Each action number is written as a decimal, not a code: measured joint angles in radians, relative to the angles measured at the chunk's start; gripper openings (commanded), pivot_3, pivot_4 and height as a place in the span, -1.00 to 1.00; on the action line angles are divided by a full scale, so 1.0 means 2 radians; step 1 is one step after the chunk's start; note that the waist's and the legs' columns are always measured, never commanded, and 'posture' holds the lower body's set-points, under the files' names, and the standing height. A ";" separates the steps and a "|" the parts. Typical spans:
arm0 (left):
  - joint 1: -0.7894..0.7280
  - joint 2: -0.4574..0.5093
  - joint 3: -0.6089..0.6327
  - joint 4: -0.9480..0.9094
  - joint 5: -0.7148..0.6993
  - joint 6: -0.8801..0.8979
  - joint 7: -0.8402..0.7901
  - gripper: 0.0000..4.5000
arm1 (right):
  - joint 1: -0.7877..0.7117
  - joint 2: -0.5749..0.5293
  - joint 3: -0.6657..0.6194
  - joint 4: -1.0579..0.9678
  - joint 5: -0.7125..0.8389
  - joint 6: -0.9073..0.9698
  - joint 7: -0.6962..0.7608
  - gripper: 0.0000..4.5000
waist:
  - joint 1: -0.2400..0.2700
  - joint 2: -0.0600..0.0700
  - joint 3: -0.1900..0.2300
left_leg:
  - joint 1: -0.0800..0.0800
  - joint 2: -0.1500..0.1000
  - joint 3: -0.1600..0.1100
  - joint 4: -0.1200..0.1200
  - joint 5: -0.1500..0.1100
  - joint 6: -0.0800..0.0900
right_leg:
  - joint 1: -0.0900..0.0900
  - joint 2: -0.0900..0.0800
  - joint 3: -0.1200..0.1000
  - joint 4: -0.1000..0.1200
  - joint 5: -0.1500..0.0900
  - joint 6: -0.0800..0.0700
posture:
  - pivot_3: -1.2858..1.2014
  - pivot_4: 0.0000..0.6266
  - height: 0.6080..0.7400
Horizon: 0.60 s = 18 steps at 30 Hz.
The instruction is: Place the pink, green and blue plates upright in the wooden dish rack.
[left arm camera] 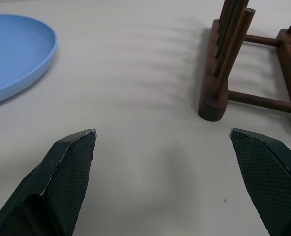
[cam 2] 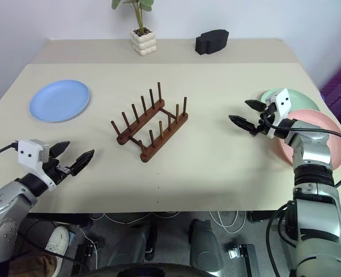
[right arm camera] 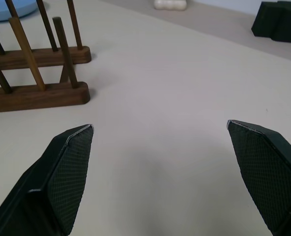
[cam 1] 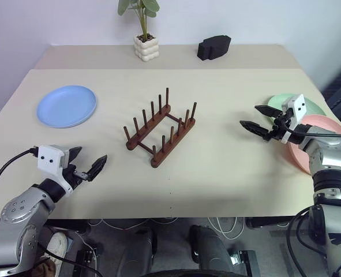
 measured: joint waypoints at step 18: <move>0.010 0.036 -0.006 -0.006 -0.002 0.006 -0.040 1.00 | 0.049 0.030 0.001 -0.083 0.019 0.045 -0.004 0.97 | 0.000 0.000 0.000 | 0.000 0.000 0.000 0.000 0.000 0.000 | 0.000 0.000 0.000 0.000 0.000 0.000 | 0.03 -0.52 0.93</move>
